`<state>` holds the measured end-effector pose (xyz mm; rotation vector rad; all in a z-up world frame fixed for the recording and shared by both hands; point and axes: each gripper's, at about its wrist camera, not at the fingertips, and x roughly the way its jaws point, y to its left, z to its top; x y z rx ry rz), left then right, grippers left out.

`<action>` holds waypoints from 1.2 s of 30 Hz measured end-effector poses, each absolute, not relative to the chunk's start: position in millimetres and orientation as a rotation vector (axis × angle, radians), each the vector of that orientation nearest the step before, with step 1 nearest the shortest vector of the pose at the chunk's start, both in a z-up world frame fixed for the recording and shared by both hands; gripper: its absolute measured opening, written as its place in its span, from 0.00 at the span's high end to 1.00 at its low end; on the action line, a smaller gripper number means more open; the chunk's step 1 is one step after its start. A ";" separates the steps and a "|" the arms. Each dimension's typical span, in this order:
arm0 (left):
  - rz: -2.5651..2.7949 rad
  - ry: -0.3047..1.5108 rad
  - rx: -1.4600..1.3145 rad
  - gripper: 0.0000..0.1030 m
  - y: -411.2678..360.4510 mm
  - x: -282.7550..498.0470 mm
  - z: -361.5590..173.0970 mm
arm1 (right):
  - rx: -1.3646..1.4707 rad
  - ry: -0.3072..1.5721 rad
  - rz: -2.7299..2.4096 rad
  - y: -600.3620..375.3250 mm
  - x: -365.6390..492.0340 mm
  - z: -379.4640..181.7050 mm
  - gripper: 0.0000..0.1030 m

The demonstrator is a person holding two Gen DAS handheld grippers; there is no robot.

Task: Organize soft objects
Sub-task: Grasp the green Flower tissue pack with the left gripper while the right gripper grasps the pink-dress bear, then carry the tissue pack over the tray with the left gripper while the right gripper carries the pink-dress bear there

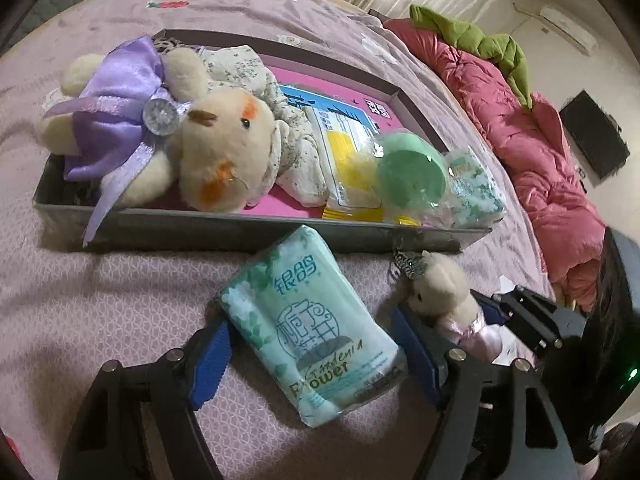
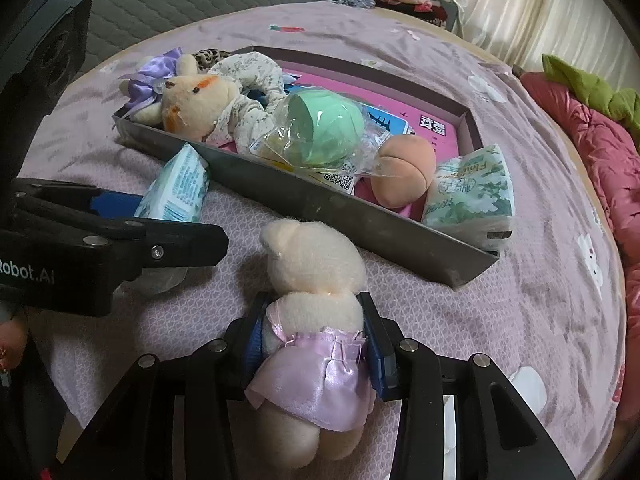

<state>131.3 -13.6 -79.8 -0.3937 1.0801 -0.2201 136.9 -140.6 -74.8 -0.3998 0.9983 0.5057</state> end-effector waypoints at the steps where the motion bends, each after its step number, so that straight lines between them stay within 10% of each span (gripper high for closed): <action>1: -0.214 1.077 -0.370 0.31 -15.7 131.2 -79.1 | -0.398 0.998 0.506 -140.5 137.5 -74.6 0.57; 36: -0.208 0.926 -0.178 0.44 -31.8 109.4 -13.8 | -0.016 0.788 0.617 -184.3 133.3 13.5 0.57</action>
